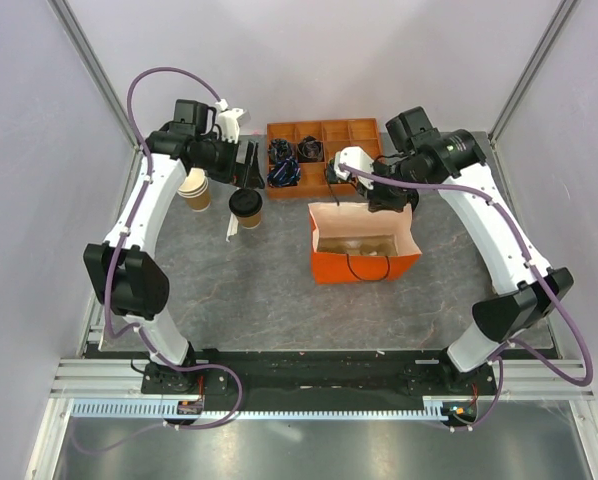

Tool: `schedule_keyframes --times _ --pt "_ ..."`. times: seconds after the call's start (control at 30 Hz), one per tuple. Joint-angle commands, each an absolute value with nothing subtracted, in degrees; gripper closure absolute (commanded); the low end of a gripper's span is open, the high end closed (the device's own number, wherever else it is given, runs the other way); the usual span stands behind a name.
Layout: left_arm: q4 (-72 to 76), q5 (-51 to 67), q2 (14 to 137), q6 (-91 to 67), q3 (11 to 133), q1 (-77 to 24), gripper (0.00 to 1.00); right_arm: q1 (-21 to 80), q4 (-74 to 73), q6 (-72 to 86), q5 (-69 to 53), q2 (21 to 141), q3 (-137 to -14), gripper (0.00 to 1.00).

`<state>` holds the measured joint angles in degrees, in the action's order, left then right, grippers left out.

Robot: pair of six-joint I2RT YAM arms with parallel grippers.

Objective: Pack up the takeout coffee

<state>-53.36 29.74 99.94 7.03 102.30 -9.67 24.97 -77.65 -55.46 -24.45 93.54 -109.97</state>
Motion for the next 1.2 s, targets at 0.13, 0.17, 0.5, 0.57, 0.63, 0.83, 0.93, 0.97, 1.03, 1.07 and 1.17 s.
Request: schedule_keyframes --times 0.13,0.17,0.5,0.57,0.63,0.83,0.93,0.97,1.03,1.07,1.17 --pt "-52.29 20.93 105.37 14.76 106.52 -9.75 0.06 25.05 -62.17 -30.70 -14.42 85.17 -101.45 1.00" --pt "-52.73 19.44 105.90 15.64 106.61 -9.76 0.06 25.48 -60.83 -29.28 -13.28 83.95 -100.64 1.00" --pt "-50.63 14.77 108.98 17.75 103.36 -10.37 0.00 31.54 -53.88 -26.45 -9.15 76.21 -93.36 1.00" --pt "-50.10 14.59 109.25 18.45 102.83 -10.46 0.00 33.39 -51.77 -26.37 -7.30 74.63 -91.50 1.00" --pt "-49.22 14.85 109.34 19.07 101.87 -10.55 0.01 34.45 -50.55 -25.67 -6.42 73.92 -89.83 1.00" --pt "-47.12 14.24 108.72 21.18 98.27 -11.42 0.04 37.18 -49.04 -23.30 -4.57 72.77 -87.89 1.00" --pt "-45.97 14.41 108.46 22.40 96.77 -11.60 0.05 38.05 -48.87 -22.68 -4.39 72.69 -87.71 1.00" --pt "-45.97 14.50 108.54 22.85 96.59 -11.69 0.06 38.32 -48.87 -22.50 -4.39 72.69 -87.80 1.00" --pt "-45.79 14.50 108.89 23.99 96.68 -11.78 0.07 38.50 -48.95 -22.06 -4.31 72.77 -87.98 1.00" --pt "-45.79 14.50 108.98 24.26 96.77 -11.86 0.08 38.76 -48.96 -22.06 -4.31 72.86 -88.07 1.00" --pt "-45.36 13.54 109.42 25.75 96.86 -12.30 0.08 39.11 -48.96 -22.15 -4.31 73.04 -88.24 1.00"
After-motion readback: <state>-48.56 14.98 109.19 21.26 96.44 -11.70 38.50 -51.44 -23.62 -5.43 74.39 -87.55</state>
